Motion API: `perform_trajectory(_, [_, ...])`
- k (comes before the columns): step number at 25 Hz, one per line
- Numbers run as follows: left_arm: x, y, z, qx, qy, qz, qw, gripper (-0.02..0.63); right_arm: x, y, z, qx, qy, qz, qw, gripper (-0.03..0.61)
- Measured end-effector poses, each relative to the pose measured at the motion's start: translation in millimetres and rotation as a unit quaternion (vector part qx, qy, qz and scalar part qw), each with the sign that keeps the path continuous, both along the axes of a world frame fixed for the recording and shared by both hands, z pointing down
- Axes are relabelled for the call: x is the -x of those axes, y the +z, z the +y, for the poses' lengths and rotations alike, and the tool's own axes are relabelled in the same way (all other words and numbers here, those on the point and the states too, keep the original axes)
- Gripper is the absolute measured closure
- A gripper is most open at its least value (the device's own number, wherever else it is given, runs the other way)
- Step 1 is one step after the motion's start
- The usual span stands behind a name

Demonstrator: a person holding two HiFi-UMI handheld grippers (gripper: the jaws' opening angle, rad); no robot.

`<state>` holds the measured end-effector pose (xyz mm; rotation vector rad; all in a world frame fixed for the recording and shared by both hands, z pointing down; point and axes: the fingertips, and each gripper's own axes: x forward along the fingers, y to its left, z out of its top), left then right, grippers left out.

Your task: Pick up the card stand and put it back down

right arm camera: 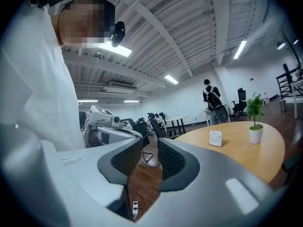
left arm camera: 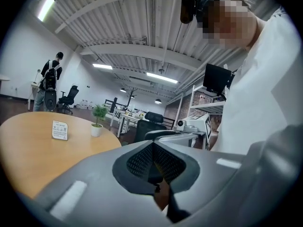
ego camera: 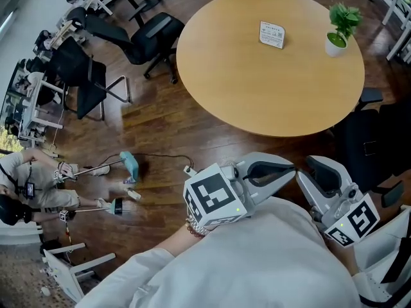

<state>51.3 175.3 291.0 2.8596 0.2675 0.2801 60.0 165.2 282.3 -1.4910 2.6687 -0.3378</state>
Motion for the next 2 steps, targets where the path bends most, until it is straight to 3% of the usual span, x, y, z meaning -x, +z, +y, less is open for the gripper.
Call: perform_trajectory(2, [-2.5,2.9,3.6,-0.005,0.002,-0.002,1.0,0.634,-1.3,2.7,1.2,0.003,-0.003,0.002,1.0,0.462])
